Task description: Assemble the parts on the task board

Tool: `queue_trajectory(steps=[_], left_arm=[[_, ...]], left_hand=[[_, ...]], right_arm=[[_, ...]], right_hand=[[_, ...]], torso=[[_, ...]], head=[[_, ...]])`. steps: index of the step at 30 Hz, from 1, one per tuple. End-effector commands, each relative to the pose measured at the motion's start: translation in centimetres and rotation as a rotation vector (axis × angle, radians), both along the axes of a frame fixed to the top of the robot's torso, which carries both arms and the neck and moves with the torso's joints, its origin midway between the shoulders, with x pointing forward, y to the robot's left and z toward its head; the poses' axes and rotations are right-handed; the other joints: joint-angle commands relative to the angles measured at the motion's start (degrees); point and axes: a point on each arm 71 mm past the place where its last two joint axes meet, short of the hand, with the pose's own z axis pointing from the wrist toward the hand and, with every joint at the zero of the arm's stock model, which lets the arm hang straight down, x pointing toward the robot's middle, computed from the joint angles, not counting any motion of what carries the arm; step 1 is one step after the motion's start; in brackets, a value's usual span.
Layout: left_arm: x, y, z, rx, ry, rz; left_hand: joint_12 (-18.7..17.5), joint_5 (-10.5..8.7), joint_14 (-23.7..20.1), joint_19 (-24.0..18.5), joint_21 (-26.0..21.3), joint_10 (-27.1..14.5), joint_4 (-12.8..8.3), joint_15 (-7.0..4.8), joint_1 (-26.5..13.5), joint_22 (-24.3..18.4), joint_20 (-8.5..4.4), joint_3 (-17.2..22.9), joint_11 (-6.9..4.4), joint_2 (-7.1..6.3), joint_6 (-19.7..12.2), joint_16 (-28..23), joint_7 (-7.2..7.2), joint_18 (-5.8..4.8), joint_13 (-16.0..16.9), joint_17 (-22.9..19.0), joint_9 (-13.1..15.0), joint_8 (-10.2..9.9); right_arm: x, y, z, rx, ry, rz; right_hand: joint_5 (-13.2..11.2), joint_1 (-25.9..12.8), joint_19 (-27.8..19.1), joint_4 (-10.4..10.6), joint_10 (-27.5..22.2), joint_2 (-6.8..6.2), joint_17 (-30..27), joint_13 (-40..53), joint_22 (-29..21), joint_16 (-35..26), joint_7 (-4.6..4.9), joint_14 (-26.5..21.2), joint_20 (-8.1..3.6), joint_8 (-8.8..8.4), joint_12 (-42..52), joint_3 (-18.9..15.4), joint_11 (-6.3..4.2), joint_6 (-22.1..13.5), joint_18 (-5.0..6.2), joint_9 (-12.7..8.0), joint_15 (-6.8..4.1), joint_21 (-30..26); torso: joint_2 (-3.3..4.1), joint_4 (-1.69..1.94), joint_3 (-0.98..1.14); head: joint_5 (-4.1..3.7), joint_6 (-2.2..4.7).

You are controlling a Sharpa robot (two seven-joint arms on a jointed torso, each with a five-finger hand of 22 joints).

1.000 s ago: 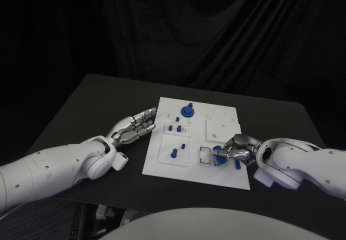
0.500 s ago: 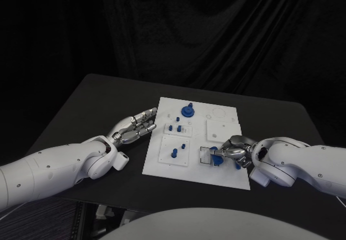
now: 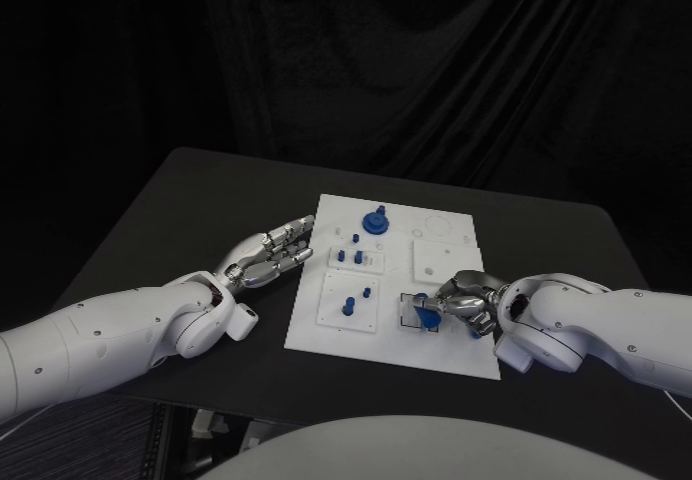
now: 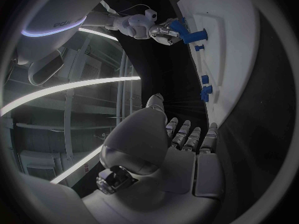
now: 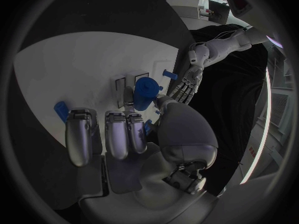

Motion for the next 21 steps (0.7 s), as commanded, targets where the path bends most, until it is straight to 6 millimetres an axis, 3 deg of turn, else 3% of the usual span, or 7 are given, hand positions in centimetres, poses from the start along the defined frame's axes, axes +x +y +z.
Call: queue_trajectory(steps=[1,7,11,21], left_arm=[[-0.16,-0.27,0.39,-0.05,-0.043,-0.023],[-0.18,-0.3,0.36,-0.05,-0.041,-0.024],[-0.18,-0.29,0.34,-0.05,-0.04,-0.024],[-0.21,-0.31,0.3,-0.05,-0.037,-0.026]], left_hand=[[0.1,-0.15,0.0,-0.1,-0.1,-0.1,0.0,0.54,-0.2,0.1,0.48,0.1,0.24,0.41,0.3,-0.1,0.08,0.82,0.0,-0.1,0.1,0.4],[0.1,-0.15,0.0,-0.1,-0.1,-0.1,0.0,0.54,-0.2,0.1,0.48,0.1,0.24,0.41,0.3,-0.1,0.08,0.82,0.0,-0.1,0.1,0.4],[0.0,-0.16,0.1,-0.1,-0.1,-0.1,0.0,0.56,-0.3,0.1,0.49,0.1,0.24,0.44,0.4,-0.1,0.11,0.82,0.0,-0.1,0.1,0.4],[0.0,-0.17,0.1,-0.1,-0.1,-0.1,0.1,0.59,-0.3,0.1,0.49,0.2,0.24,0.49,0.3,-0.1,0.14,0.81,0.0,-0.1,0.1,0.4]], right_arm=[[0.13,0.1,0.0,0.002,0.005,0.006],[0.18,0.19,-0.08,-0.001,0.011,0.012],[0.23,0.22,-0.11,-0.001,0.01,0.012],[0.31,0.35,-0.13,0.002,0.008,0.016]], right_hand=[[-1.4,-0.8,3.8,0.8,5.9,0.05,10.2,15.1,13.4,-0.3,-0.08,4.9,0.54,-0.36,0.2,-0.5,0.52,-0.7,0.33,-0.2,0.44,-0.4],[-5.7,-1.9,3.7,2.9,5.9,0.56,10.0,15.1,13.3,-0.4,0.09,4.9,0.7,-0.18,0.2,-2.6,0.69,-1.5,0.41,-0.6,0.58,-0.7],[-7.4,-2.5,3.7,3.4,5.9,0.98,9.9,15.1,13.3,-0.4,0.11,4.9,0.74,0.0,0.2,-3.5,0.71,-1.6,0.44,-0.8,0.62,-0.9],[-8.3,-2.9,3.6,3.4,5.9,1.24,9.8,15.1,13.3,-0.5,0.16,4.8,0.75,0.04,0.2,-4.0,0.74,-1.8,0.47,-0.9,0.63,-0.9]], torso=[[0.01,-0.03,0.02],[0.01,-0.05,0.03],[0.01,-0.04,0.03],[0.01,-0.03,0.03]], head=[[-0.04,0.0],[0.05,0.0],[0.03,0.0],[0.06,0.0]])
